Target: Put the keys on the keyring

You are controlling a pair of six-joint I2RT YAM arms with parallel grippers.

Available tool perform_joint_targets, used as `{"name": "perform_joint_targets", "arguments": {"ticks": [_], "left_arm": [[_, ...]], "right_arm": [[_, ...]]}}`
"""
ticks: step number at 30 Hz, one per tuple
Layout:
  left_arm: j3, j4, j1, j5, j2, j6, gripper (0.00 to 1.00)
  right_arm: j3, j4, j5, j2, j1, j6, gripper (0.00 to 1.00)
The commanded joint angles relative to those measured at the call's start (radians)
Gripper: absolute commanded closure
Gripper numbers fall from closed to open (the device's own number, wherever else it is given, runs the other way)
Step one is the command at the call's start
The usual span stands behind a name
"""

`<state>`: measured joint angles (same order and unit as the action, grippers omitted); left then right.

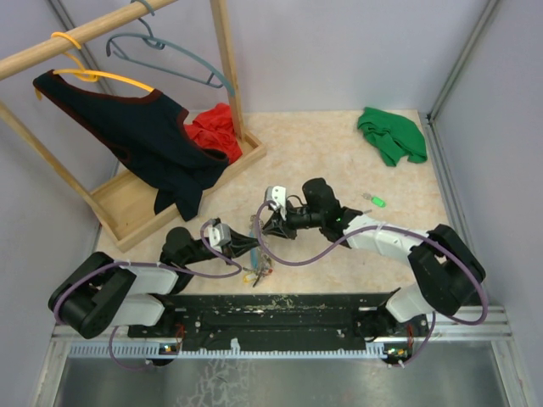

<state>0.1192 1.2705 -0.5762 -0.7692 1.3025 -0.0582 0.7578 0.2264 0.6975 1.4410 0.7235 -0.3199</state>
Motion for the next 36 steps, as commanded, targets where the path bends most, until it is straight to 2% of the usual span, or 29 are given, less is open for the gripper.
{"name": "perform_joint_targets", "arguments": {"ticks": [1, 6, 9, 12, 16, 21, 27, 31, 36], "left_arm": [[0.024, 0.027, 0.001, -0.019, -0.002, -0.009, 1.00], [0.021, 0.028, 0.001, -0.010, -0.008, -0.008, 0.94], [0.016, 0.032, 0.002, -0.002, -0.017, -0.004, 0.84], [0.002, 0.054, 0.003, 0.029, -0.033, 0.013, 0.69], [-0.043, 0.106, 0.019, 0.129, -0.066, 0.060, 0.62], [-0.039, 0.131, 0.048, 0.140, -0.025, 0.115, 0.60], [-0.054, 0.358, 0.122, 0.058, 0.119, 0.240, 0.60], [-0.039, 0.467, 0.132, 0.014, 0.222, 0.290, 0.60], [-0.004, 0.487, 0.136, -0.042, 0.267, 0.299, 0.60]], "right_arm": [[0.069, -0.037, 0.062, 0.006, -0.012, -0.017, 0.87], [0.096, -0.103, 0.082, 0.010, -0.012, -0.040, 1.00], [0.095, -0.111, 0.065, -0.004, -0.012, -0.051, 1.00], [0.084, -0.082, 0.041, -0.027, -0.015, -0.054, 1.00], [0.046, 0.018, 0.045, -0.057, -0.022, -0.035, 1.00], [0.006, 0.123, 0.061, -0.060, -0.025, -0.011, 1.00], [-0.042, 0.255, 0.087, -0.050, -0.027, 0.032, 1.00], [-0.063, 0.305, 0.099, -0.047, -0.027, 0.046, 1.00], [-0.078, 0.336, 0.123, -0.040, -0.026, 0.058, 1.00]]}}
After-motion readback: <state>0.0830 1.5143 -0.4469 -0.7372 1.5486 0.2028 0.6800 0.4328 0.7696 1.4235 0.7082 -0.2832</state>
